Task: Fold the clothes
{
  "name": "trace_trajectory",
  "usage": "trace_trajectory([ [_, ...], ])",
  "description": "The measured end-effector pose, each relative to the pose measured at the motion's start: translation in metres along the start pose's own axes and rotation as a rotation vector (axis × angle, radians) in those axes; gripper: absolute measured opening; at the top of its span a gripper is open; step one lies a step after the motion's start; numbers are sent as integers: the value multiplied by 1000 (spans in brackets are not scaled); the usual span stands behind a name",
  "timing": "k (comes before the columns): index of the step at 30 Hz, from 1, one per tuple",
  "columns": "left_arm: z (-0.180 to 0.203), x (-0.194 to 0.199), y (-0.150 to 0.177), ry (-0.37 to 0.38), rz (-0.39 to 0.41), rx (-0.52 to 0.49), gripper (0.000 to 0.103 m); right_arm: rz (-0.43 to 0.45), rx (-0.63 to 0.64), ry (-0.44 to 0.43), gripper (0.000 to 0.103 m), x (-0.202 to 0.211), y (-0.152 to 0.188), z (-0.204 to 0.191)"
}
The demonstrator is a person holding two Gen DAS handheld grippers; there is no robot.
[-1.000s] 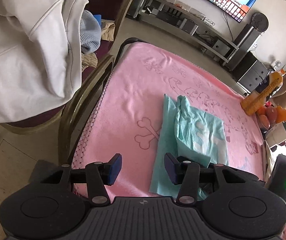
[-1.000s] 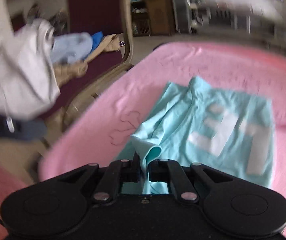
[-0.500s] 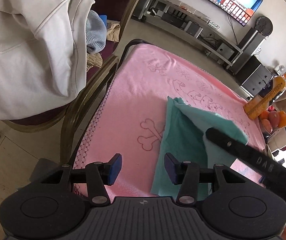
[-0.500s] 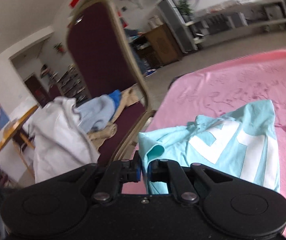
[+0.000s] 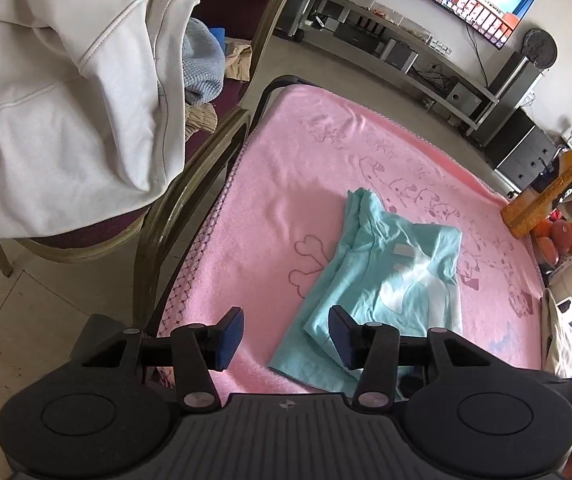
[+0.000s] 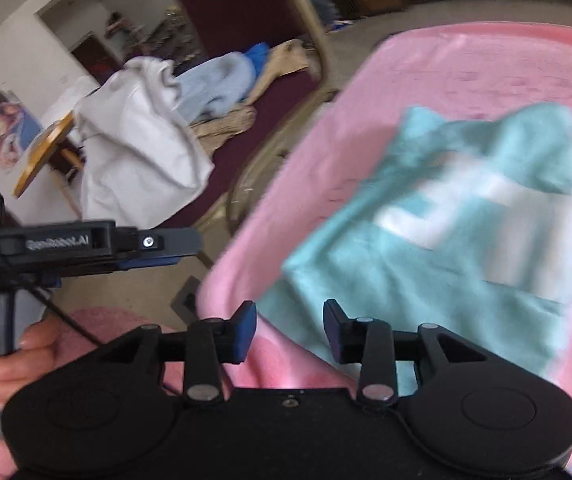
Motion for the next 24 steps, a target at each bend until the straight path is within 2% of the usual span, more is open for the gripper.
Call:
trace_trajectory([
  [3,10,-8,0,-23,-27,-49,47,24,-57,82,43,31,5,34],
  [6,30,-24,1,-20,-58,-125,46,22,-126,200,42,44,12,74],
  [7,38,-33,4,-5,-75,-149,45,9,-159,217,37,43,17,86],
  [9,54,-54,10,22,-120,-191,41,-11,-238,214,28,37,25,102],
  [10,61,-66,15,29,-155,-206,37,-20,-272,197,28,31,27,106],
  [12,71,-91,29,22,-245,-239,36,-37,-327,172,28,19,32,112],
  [14,76,-105,44,-45,-326,-321,36,-41,-268,222,25,8,35,107],
  [15,78,-112,51,-80,-366,-364,37,-42,-202,280,19,5,37,104],
  [17,83,-112,56,-111,-386,-423,38,-61,-110,352,19,4,38,96],
  [18,83,-109,55,-115,-388,-430,38,-69,-109,357,19,8,38,97],
  [21,85,-88,35,-70,-289,-413,37,-48,-122,354,19,26,30,99],
  [24,91,-55,1,29,-129,-386,39,36,-165,282,19,61,-1,100],
])
Point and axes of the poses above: each gripper's, at about its wrist camera, not at the fingertips, and x roughly against the way its jaws point, z to its right, y to its underside, the point moved 6 cm from there along -x, roughly the way its jaws point, and after that the axes turned 14 degrees about y, right-handed, at the moved point
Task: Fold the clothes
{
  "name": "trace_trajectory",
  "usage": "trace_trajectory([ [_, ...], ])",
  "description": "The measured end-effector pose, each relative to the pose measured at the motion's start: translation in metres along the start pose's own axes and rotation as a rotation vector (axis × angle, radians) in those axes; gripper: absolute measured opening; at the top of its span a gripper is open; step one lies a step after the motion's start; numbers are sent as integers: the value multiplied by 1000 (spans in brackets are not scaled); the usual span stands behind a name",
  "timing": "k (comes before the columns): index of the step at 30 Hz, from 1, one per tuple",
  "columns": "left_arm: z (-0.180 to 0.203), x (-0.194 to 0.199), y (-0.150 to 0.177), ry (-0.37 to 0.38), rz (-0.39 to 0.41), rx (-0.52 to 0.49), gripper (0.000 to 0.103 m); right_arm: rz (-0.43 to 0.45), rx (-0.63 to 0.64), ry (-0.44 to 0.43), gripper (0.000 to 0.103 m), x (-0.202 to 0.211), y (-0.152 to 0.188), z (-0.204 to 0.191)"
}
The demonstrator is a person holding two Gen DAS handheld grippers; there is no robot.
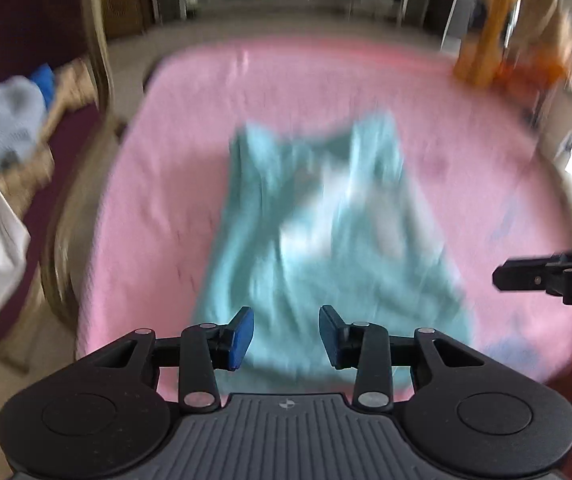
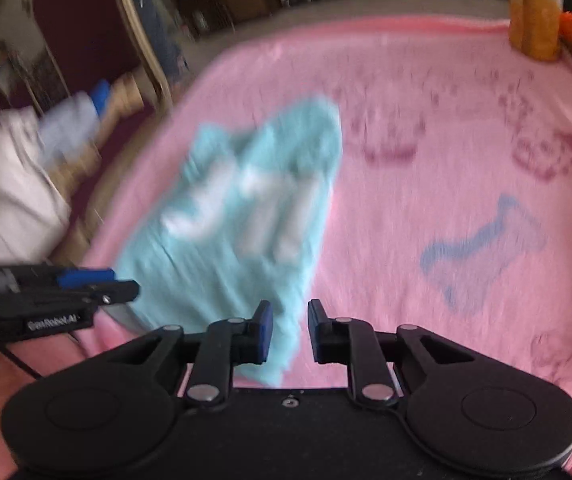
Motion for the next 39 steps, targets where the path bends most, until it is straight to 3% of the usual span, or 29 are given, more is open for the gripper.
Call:
trace_trajectory([
  [3,-7,20,-31,15,124,13,45,89,-12,-55,21,34,-34,6],
  [5,-13,24,-50,6,183,19,56,142,18,-65,28,46,-56,5],
  [7,-22,7,-67,-22,201,23,60,166,32,-81,39,42,-72,6],
  [12,-58,-64,-96,-114,162,72,58,125,-92,-124,40,-25,-96,32],
  [17,-76,-103,-106,-64,118,106,60,73,-258,-171,40,-85,-103,55],
  [21,-81,-128,-105,-76,56,115,56,78,-228,-157,40,-106,-111,53],
  [25,-81,-135,-101,-56,28,133,51,47,-276,-176,40,-123,-115,53],
  [27,-81,-137,-101,-40,20,149,46,37,-282,-178,40,-128,-114,52],
  [29,-82,-142,-100,-25,4,168,33,30,-287,-174,40,-131,-113,52],
  [31,-82,-147,-100,-12,-13,180,27,27,-297,-170,40,-132,-112,53],
  [35,-76,-143,-100,-25,11,155,7,38,-322,-168,40,-134,-115,56],
  [39,-66,-139,-103,-104,69,87,5,28,-345,-171,40,-147,-116,56],
])
Point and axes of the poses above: each gripper's, at about its wrist camera, not at the fingertips, and x roughly against the way its jaws point, z to its right, y to its underside, the point moved 6 cm from there along -x, roughly the way its jaws point, and after that the axes turned 14 degrees about y, right-handed, at the moved point
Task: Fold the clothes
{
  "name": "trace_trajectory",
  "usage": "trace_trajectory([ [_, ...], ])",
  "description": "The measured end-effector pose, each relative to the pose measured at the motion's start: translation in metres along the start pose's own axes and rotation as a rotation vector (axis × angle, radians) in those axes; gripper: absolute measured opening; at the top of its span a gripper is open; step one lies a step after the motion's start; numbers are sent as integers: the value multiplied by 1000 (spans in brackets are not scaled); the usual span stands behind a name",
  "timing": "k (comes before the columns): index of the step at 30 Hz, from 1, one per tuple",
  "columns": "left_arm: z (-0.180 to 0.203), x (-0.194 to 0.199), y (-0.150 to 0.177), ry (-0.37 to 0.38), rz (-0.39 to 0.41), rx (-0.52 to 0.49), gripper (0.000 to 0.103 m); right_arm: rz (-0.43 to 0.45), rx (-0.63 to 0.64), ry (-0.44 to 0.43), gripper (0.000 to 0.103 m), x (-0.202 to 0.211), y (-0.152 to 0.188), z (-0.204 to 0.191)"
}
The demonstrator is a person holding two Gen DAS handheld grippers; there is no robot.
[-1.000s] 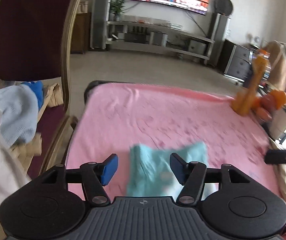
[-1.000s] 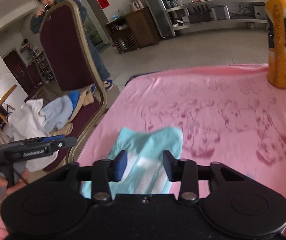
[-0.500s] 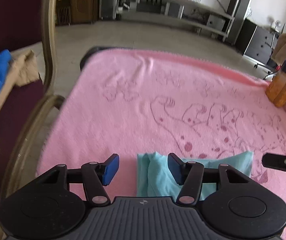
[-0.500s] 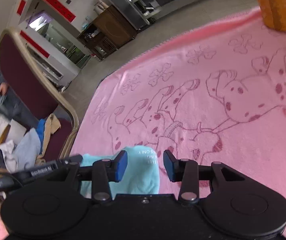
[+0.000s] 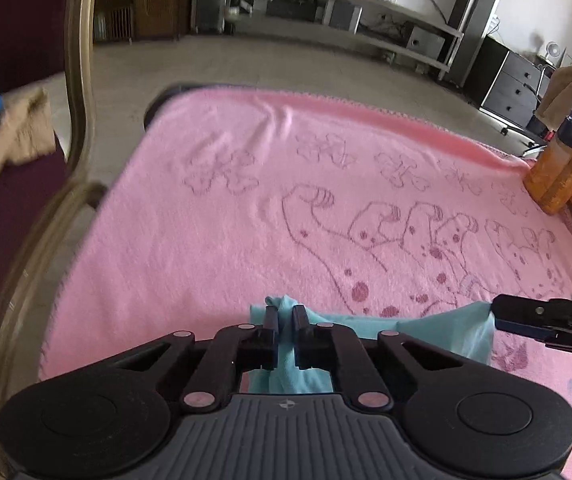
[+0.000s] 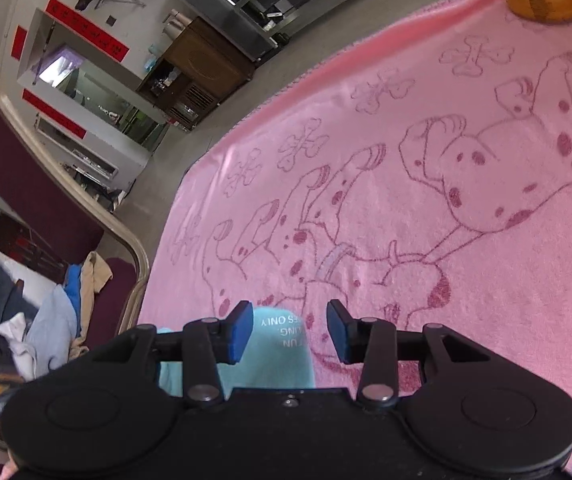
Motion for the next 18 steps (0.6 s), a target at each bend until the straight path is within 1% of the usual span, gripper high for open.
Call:
trace_trajectory([
  [2,4,3,-3,-48,39,-39,5,-6,5,8,38,-8,1,-1],
  [3,5,4,-4,-69,54,-54,5,5,24,11,24,-11,2,-3],
  [4,5,4,-4,-86,62,-63,5,23,53,20,8,-11,2,-6],
  [5,4,4,-3,-104,69,-72,5,42,87,38,7,-11,3,-9],
  [7,0,-3,0,-137,50,-79,5,98,162,117,4,-11,5,-15],
  [8,-3,-10,4,-161,21,-87,6,130,201,164,3,-10,6,-18],
  [9,-5,-16,8,-183,-4,-98,7,144,217,190,3,-10,6,-18],
  [10,-6,-22,11,-205,-29,-111,14,141,210,197,3,-10,4,-15],
  [11,-7,-23,12,-228,-30,-126,21,137,204,204,3,-10,3,-12],
  [12,-9,-17,10,-245,-15,-118,25,134,197,211,4,-10,2,-9],
  [13,-12,-10,7,-260,3,-106,36,133,184,209,6,-6,0,-8],
  [14,-14,-4,4,-276,20,-94,41,133,165,200,8,2,-2,-6],
  [16,-21,18,3,-288,58,-41,40,135,126,181,11,17,-6,-4],
  [18,-28,41,2,-299,95,14,40,132,115,178,13,36,-5,-4],
])
Point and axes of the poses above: each gripper's, at about its wrist camera, not at the fingertips, and x roughly against the way its jaws point, z to its right, y to its underside, the point moved 6 cm from there along -x, roughly the way its jaws point, and after that the axes turned 14 degrees about y, right-handed, at the moved point
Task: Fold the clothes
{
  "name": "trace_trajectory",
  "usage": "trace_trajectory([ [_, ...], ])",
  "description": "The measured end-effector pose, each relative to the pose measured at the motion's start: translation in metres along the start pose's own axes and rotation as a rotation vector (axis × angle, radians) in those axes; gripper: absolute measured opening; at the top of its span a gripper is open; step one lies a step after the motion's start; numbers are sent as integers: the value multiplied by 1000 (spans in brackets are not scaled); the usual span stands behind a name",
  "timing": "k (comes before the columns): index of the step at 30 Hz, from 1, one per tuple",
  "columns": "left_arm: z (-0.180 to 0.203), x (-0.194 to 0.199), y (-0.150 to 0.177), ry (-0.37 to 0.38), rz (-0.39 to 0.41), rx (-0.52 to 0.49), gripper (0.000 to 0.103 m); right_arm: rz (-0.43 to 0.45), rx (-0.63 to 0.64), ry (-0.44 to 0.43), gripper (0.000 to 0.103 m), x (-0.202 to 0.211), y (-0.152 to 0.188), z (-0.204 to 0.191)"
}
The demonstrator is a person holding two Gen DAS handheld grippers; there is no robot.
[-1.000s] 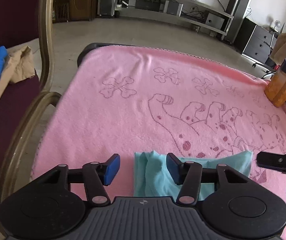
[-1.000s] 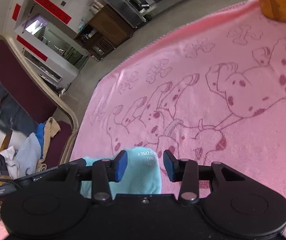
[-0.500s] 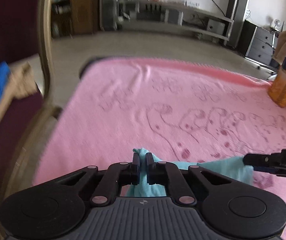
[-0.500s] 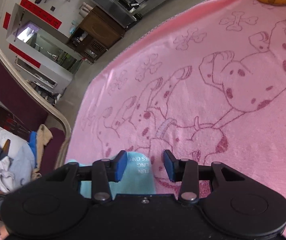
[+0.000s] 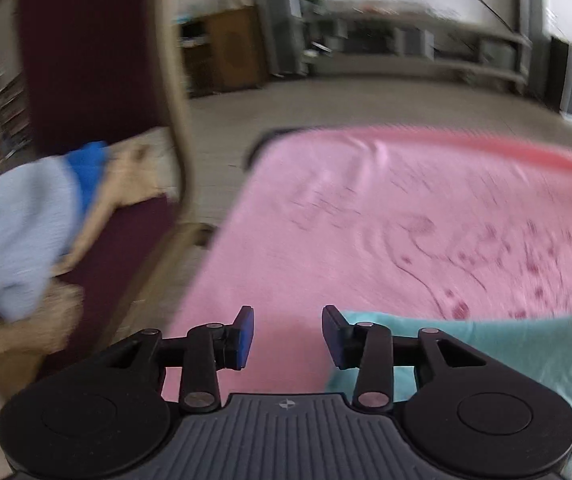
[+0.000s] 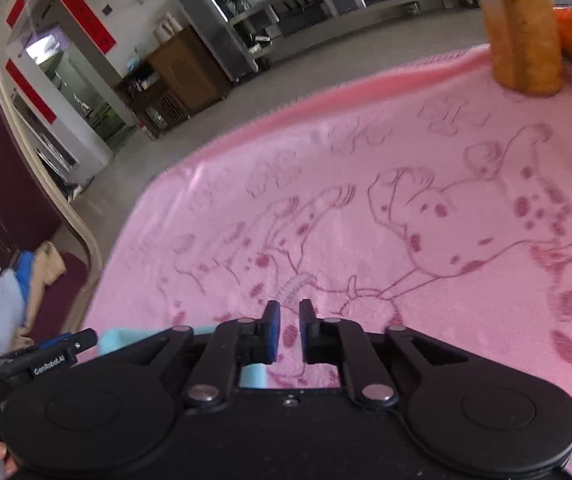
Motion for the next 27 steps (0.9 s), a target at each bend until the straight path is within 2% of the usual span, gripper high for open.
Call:
trace_trajectory([
  [3,-13,37,4,49,34,79,40,0,22,-2,19,40,2,3],
  [6,-17,70,21,115,59,121,40,20,17,-51,24,81,8,4],
  [7,-18,80,28,142,63,136,37,15,-2,-86,24,91,12,5],
  [9,-14,93,40,267,39,154,36,-22,-59,-183,27,107,25,9],
  [11,-2,99,51,406,-1,139,36,-99,-128,-292,33,112,34,9],
  [12,4,98,53,422,-14,114,36,-143,-161,-344,38,110,39,7],
  [14,18,95,57,439,-39,59,38,-212,-195,-395,39,97,48,2],
  [16,28,75,56,424,-76,42,36,-259,-205,-393,36,73,58,-7],
  [17,34,65,55,415,-95,35,35,-269,-214,-386,31,59,61,-10],
  [18,39,53,53,424,-115,39,34,-280,-222,-379,17,45,64,-14],
  [19,44,44,52,434,-125,29,31,-294,-237,-384,15,32,65,-17],
  [21,56,28,49,448,-137,5,26,-319,-268,-424,15,9,64,-25],
  [24,70,6,47,452,-152,-36,25,-338,-267,-443,15,-17,59,-33],
  [26,70,-12,50,411,-185,-44,28,-364,-265,-423,16,-36,59,-34],
  [27,67,-15,47,397,-175,-35,29,-386,-266,-411,11,-46,61,-33],
])
Point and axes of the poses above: each gripper's, at about its wrist camera, not at the fingertips, and x roughly against the way its jaws point, z to its right, y to its underside, the point moved 6 cm from there along -x, roughly the way its jaws point, and after that the axes turned 14 degrees about y, right-handed, at the moved point
